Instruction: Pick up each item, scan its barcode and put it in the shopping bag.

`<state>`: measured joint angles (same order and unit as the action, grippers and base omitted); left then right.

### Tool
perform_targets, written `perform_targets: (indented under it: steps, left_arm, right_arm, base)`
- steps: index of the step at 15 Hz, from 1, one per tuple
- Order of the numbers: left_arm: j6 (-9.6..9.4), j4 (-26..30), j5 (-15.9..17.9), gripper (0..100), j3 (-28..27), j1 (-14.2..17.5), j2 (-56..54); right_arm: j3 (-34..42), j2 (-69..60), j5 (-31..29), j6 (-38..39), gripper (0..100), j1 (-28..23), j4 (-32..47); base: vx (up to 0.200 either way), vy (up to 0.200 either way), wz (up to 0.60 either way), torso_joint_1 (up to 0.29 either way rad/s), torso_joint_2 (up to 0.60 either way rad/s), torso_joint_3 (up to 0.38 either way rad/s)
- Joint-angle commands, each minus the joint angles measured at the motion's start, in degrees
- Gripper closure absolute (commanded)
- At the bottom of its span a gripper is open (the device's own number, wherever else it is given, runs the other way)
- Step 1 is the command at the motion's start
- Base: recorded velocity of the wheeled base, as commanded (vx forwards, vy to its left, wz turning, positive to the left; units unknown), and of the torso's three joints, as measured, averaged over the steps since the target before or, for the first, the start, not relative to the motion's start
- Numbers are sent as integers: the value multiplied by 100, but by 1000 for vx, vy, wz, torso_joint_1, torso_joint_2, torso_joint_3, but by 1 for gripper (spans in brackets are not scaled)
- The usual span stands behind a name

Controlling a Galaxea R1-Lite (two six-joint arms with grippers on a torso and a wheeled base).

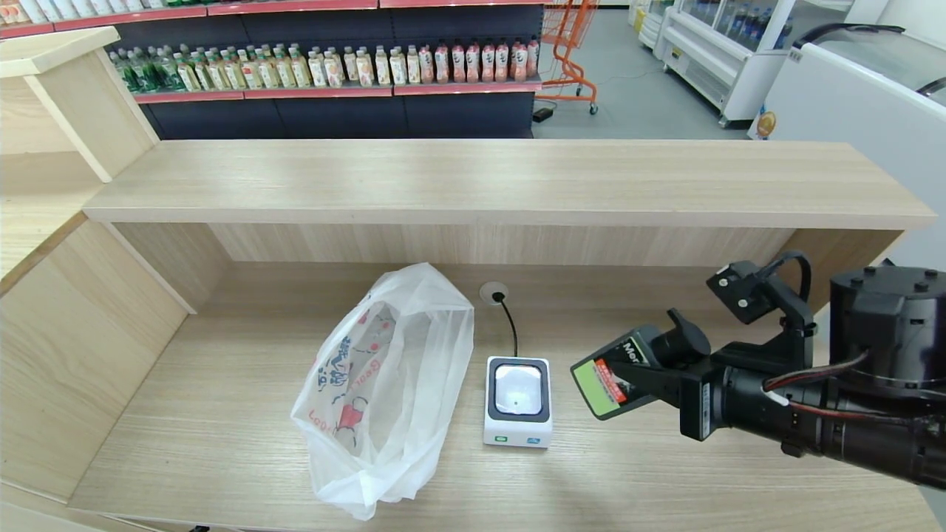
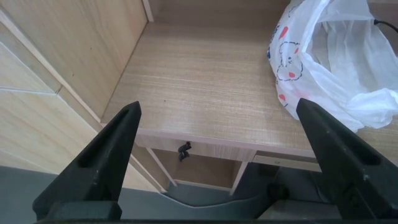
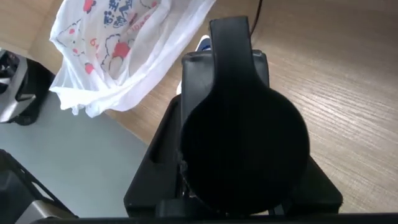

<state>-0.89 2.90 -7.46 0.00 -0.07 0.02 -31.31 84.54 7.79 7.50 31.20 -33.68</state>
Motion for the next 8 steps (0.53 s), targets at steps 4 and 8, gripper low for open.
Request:
perform_targets:
  steps: [4,8]
  left_arm:
    - [10,0,-1,0,0,7,-2]
    - [10,0,-1,0,0,-1,-2]
  right_arm:
    - [63,-78,-6,76,100,1,2]
    - [37,-69,12,560,100,36,2]
  base:
    - [-150,0,0,4,1,-1]
    - [0,0,0,0,0,0]
